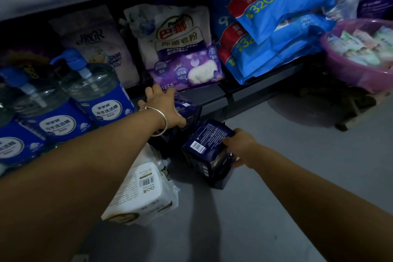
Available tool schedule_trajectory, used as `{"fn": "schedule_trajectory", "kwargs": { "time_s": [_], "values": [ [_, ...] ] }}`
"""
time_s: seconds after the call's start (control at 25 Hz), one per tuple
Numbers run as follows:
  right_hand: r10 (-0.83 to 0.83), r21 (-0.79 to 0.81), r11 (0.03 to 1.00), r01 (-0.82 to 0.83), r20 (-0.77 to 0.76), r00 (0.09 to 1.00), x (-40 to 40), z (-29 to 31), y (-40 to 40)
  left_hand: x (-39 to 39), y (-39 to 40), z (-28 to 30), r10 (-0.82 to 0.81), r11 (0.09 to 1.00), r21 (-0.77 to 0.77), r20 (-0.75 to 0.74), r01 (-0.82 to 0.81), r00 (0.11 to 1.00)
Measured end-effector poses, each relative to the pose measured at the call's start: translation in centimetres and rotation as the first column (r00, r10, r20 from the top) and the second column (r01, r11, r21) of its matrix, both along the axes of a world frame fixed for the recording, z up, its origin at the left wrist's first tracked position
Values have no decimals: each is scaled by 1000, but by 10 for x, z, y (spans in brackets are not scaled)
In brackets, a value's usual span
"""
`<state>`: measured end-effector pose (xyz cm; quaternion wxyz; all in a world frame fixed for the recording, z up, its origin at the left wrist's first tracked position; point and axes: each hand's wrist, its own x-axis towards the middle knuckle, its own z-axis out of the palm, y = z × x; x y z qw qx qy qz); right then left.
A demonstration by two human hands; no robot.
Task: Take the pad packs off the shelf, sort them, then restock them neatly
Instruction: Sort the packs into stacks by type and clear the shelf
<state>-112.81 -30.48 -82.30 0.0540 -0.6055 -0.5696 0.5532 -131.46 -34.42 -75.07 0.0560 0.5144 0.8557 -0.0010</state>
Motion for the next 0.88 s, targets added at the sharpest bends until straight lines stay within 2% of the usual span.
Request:
{"fn": "schedule_trajectory", "kwargs": {
  "time_s": [0.08, 0.16, 0.36, 0.56, 0.64, 0.8, 0.88],
  "values": [
    [134, 217, 961, -169, 166, 977, -3, 2, 7, 1, 2, -4, 4, 1000, 30, 28, -5, 1000],
    [197, 349, 903, -249, 179, 964, -14, 8, 18, 3, 4, -8, 4, 998, 58, 74, -8, 997],
    [198, 267, 951, -154, -148, 969, -48, 16, 35, 0, 11, -13, 54, 990, 113, 224, -81, 973],
    [101, 304, 953, -1, -312, 945, -48, 29, 45, -6, 17, -4, 108, 962, 182, 429, -203, 897],
    [80, 307, 951, 35, -352, 932, -45, 35, 45, -3, 20, -3, 114, 955, 172, 539, -241, 835],
    [68, 314, 948, 44, -336, 939, -39, 43, 43, 1, 18, -4, 155, 945, 77, 750, -318, 643],
    [79, 296, 955, 28, -343, 936, -40, 42, 44, -3, 17, -10, 157, 924, 77, 817, -376, 554]
  ]
}}
